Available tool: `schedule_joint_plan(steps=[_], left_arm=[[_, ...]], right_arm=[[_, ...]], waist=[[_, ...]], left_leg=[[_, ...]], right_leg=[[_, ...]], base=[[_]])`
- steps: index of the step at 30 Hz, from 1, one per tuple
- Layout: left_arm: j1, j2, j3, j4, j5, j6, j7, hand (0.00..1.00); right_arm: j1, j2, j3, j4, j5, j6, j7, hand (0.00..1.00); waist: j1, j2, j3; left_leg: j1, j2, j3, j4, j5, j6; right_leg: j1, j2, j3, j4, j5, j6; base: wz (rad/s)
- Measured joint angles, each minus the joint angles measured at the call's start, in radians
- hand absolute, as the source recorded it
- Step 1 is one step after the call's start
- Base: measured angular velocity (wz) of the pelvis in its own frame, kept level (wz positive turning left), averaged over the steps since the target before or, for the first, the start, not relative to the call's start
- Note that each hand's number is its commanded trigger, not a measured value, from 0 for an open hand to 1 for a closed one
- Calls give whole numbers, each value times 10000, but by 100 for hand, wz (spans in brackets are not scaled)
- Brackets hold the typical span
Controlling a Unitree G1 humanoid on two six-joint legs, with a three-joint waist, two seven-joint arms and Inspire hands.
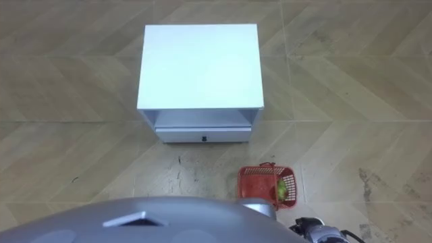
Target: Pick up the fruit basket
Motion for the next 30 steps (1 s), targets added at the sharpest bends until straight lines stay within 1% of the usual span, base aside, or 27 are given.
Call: schedule_joint_plan(steps=[4,6,8,10,13,23,25,30], left_arm=[[5,0,12,-3,8,0,0,0],[-57,1,16,-38,41,-9,-9,0],[-64,9,-27,-38,26,-8,3,0],[-23,5,-191,-27,-30,-4,201,0],[-28,0,-155,-18,-17,-18,360,0],[1,-6,-91,-16,-24,-24,382,0],[-5,-7,-95,-22,-24,-36,384,0],[5,-7,-94,-38,-34,-108,451,0]], right_arm=[[24,0,1,-3,-6,-44,2,0],[-9,-4,26,-28,-142,-81,31,0],[-39,-35,163,-20,-208,-76,60,0],[-67,-52,225,29,-142,-74,40,0],[-66,-51,217,37,-47,-78,46,0],[-29,-43,208,12,28,-89,99,0],[-22,-44,208,8,34,-87,71,0],[-12,-45,191,-174,346,-110,-116,0]], waist=[[-20,17,4],[34,17,5],[55,23,9],[35,21,12],[50,14,16],[-17,12,13],[-30,11,12],[-7,17,4]], left_leg=[[10,0,-22,12,0,0],[-5,2,-22,6,0,0],[-8,3,-21,1,0,0],[-2,0,-62,8,0,-1],[-8,0,-71,3,0,-1],[-24,-12,-152,-30,0,0],[-28,-16,-207,-36,-1,0],[-117,-17,-206,-36,-2,2]], right_leg=[[13,0,-8,-2,-1,0],[-46,7,0,-1,-1,0],[-45,13,14,-3,-1,0],[7,13,13,-2,0,-1],[-35,13,2,-3,0,-1],[-38,11,-38,-1,0,0],[-29,5,-138,5,0,0],[-117,-5,-151,34,0,0]], base=[[0],[-2],[0],[5],[1],[2],[6],[0]])
